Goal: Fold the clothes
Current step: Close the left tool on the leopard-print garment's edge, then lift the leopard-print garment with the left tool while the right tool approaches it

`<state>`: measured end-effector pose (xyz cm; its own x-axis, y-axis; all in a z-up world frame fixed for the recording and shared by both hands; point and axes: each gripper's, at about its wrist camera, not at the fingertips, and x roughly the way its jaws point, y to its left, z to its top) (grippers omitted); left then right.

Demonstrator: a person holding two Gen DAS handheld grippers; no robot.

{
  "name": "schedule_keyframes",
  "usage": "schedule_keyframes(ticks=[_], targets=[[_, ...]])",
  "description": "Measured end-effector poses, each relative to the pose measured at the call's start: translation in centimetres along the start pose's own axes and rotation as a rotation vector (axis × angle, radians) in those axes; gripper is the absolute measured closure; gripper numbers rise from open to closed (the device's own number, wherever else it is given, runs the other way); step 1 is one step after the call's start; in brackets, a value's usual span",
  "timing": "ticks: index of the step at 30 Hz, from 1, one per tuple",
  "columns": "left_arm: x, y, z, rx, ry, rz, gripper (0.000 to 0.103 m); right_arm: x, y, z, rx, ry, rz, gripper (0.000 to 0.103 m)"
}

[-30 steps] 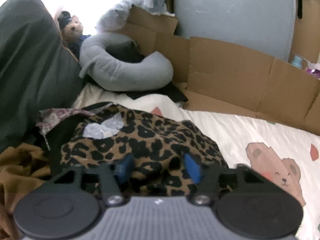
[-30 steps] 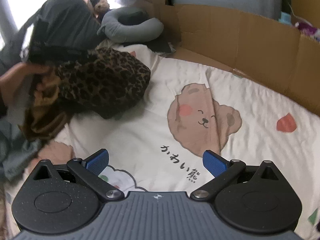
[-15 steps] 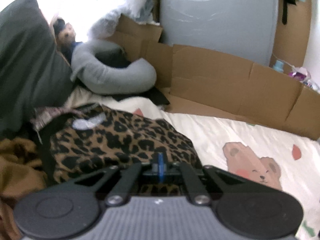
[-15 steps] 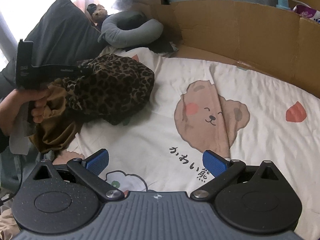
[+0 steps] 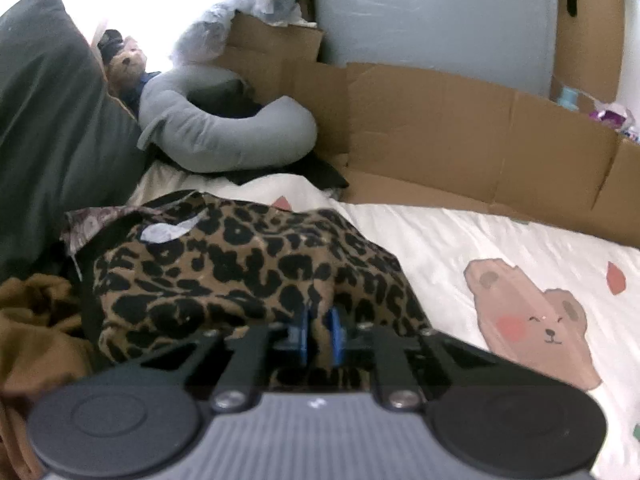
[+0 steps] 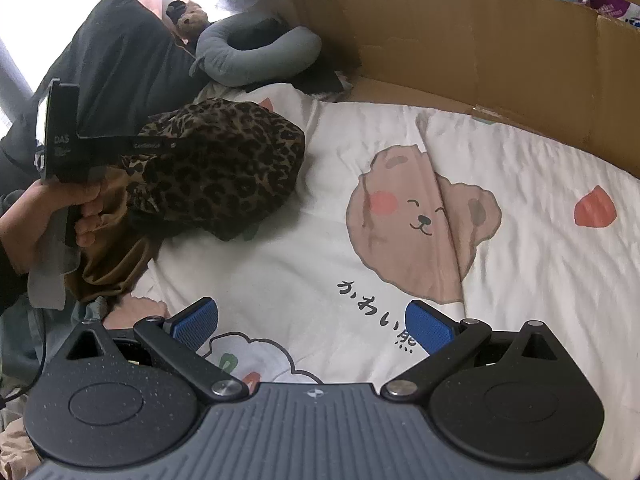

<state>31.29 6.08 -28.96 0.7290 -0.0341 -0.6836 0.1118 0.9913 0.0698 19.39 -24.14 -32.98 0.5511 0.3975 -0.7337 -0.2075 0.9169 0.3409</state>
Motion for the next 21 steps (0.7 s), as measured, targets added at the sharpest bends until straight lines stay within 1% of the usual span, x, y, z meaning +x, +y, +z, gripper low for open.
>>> schedule_keyframes(ticks=[3,6,9,12,15,19,21], targets=[[-1.1,-0.5,-0.3,0.029,-0.017,-0.006,0.098,0.1,-0.1,0.0,0.002,0.007,-0.003,0.001],[-2.8,-0.8,-0.4,-0.004,-0.024,-0.052,0.098,0.1,0.0,0.1,-0.005,0.004,0.0,0.001],[-4.0,-1.5,-0.9,-0.044,-0.01,-0.111,0.099,-0.1,0.2,0.3,-0.001,-0.003,0.01,0.001],[-4.8,-2.5,-1.9,-0.082,0.023,-0.175,0.099,-0.2,0.3,0.5,0.005,-0.01,0.021,0.001],[-5.0,-3.7,-3.2,-0.114,0.073,-0.236,0.1,-0.3,0.1,0.5,0.02,-0.011,0.029,0.001],[-4.8,-5.2,-5.1,-0.131,0.134,-0.296,0.101,-0.3,-0.4,0.5,0.046,-0.007,0.038,0.001],[-4.7,-5.9,-5.7,-0.134,0.156,-0.331,0.103,-0.3,-0.6,0.5,0.059,-0.005,0.042,0.001]])
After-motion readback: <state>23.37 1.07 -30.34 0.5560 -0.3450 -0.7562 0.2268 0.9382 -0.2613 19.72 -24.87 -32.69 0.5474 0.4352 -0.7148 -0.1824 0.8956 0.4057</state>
